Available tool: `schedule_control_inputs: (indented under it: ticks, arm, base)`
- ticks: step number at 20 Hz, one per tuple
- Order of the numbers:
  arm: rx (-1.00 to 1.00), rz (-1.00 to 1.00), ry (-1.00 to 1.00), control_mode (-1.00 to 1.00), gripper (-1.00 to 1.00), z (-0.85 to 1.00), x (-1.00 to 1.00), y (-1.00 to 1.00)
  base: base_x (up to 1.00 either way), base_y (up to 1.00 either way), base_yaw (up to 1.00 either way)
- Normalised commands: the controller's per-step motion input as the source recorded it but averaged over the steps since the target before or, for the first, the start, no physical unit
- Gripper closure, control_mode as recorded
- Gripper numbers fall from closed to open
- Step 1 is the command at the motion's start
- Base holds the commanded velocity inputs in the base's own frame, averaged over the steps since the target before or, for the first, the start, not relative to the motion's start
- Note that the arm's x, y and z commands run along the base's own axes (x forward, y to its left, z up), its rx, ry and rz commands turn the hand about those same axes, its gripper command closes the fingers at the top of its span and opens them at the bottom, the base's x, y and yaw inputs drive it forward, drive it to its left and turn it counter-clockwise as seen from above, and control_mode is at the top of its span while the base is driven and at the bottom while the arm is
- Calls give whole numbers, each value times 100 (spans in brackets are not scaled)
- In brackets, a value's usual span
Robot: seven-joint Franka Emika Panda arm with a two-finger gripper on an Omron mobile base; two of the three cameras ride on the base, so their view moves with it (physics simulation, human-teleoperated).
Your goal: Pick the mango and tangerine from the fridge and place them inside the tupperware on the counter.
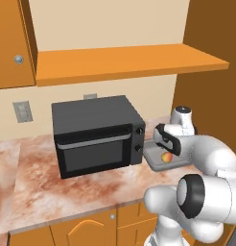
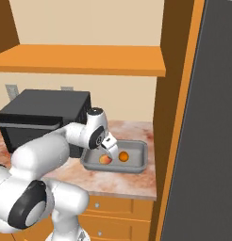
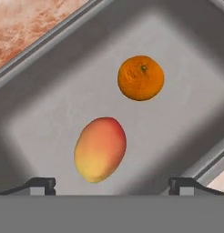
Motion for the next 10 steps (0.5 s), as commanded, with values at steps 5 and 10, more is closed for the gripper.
schedule_control_inputs:
  ticks: [5,10]
  arm:
    - [0,-1,3,-100,-100,41,-35,0]
    - [0,0,0,-100,-100,39,-35,0]
  base:
    - [0,0,0]
    - [0,0,0]
